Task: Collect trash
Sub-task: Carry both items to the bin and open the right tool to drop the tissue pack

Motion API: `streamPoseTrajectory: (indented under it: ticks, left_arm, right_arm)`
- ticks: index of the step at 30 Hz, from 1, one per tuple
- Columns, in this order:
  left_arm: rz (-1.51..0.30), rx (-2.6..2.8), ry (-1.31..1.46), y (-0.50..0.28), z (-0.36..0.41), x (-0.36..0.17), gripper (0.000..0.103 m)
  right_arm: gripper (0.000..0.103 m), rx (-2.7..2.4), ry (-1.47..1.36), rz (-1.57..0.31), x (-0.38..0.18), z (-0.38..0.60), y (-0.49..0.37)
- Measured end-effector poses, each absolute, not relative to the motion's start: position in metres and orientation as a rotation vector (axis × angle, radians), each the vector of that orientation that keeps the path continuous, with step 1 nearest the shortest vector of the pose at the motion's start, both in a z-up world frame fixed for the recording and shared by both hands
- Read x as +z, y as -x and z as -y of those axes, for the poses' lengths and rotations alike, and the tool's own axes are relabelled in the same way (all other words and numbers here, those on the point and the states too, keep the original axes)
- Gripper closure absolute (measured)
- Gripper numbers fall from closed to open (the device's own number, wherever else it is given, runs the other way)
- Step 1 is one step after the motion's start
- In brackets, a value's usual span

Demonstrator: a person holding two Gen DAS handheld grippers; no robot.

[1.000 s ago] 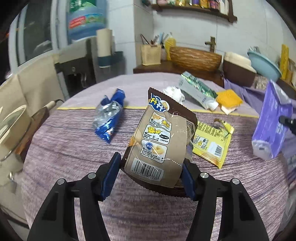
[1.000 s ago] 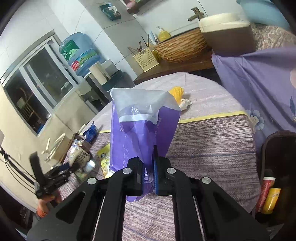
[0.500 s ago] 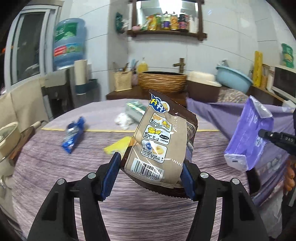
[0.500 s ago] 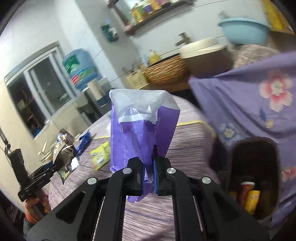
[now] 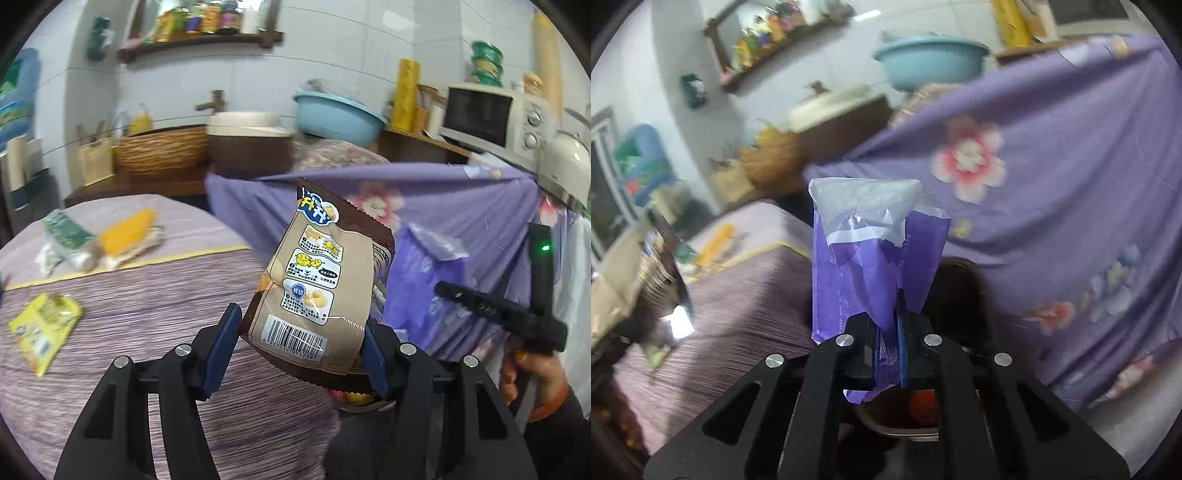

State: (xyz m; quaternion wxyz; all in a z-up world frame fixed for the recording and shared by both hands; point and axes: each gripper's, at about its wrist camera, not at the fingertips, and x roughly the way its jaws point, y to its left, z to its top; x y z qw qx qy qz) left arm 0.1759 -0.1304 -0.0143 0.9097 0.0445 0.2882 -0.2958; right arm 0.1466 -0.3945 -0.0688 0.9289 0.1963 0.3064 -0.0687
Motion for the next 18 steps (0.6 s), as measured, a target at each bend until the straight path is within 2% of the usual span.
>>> streamPoseTrajectory:
  ticks: [5, 15, 18]
  left_arm:
    - [-0.649, -0.656, -0.132, -0.180, 0.178, -0.041, 0.043]
    - [-0.773, -0.644, -0.185, -0.198, 0.213, -0.087, 0.043]
    - [-0.791, -0.641, -0.194, -0.201, 0.219, -0.093, 0.043]
  right_arm:
    - [0.095, -0.202, -0.363, -0.744, -0.124, 0.411, -0.167]
    - [0.093, -0.205, -0.333, -0.945, -0.219, 0.409, -0.220]
    - [0.079, -0.209, -0.373, -0.980, -0.232, 0.414, -0.224]
